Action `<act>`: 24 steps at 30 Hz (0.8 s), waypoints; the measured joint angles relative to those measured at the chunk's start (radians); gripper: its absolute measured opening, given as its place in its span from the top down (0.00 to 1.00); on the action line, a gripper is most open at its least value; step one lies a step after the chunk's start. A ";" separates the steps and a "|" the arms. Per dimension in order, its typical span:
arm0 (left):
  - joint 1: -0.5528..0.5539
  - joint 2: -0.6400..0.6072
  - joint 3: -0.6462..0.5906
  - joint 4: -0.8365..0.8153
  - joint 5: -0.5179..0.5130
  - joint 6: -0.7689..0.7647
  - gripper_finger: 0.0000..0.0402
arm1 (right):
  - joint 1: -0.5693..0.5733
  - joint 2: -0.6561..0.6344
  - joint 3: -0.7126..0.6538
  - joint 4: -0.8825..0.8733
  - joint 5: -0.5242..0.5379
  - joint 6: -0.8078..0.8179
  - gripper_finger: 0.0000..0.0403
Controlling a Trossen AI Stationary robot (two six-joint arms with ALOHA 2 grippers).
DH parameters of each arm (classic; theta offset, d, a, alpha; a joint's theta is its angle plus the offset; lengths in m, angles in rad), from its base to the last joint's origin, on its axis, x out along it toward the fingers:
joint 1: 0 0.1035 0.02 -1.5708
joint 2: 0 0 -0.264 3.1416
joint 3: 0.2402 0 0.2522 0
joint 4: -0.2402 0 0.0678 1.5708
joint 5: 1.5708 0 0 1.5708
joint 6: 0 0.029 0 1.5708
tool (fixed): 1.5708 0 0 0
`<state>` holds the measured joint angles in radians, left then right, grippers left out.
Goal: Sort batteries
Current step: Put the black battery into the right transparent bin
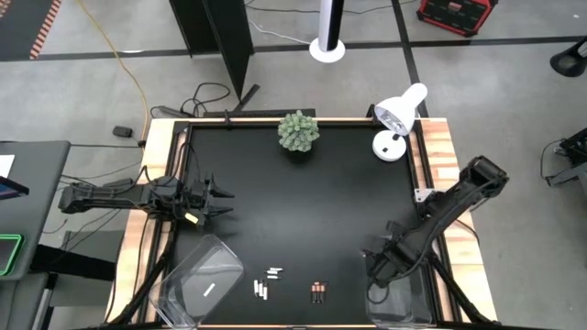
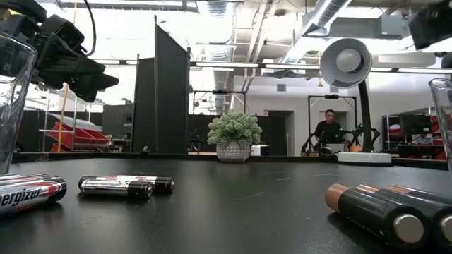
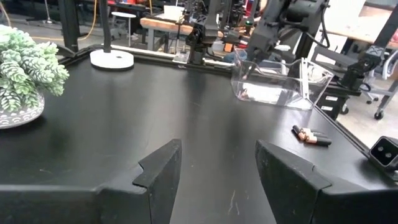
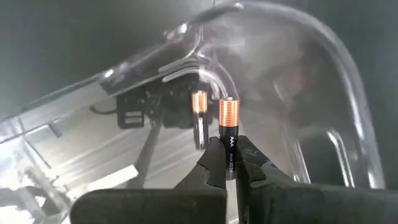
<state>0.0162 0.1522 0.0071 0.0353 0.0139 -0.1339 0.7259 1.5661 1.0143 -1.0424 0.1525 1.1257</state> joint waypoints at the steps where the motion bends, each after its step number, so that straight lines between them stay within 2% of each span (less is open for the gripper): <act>1: 0.000 0.000 0.000 0.000 0.000 -0.001 0.50 | -0.006 0.000 -0.011 0.017 0.000 -0.007 0.98; 7: 0.000 0.000 0.000 0.000 0.000 -0.002 0.50 | -0.015 0.000 -0.040 0.025 -0.012 -0.002 0.94; 17: 0.000 0.000 0.000 0.000 -0.001 0.008 0.50 | -0.029 0.000 -0.039 0.014 -0.013 0.010 0.75; 24: 0.000 0.000 0.000 0.000 -0.001 0.009 0.50 | -0.035 0.000 -0.039 0.002 -0.014 0.011 0.71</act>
<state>0.0162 0.1520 0.0071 0.0353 0.0128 -0.1246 0.6910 1.5665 0.9749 -1.0402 0.1383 1.1369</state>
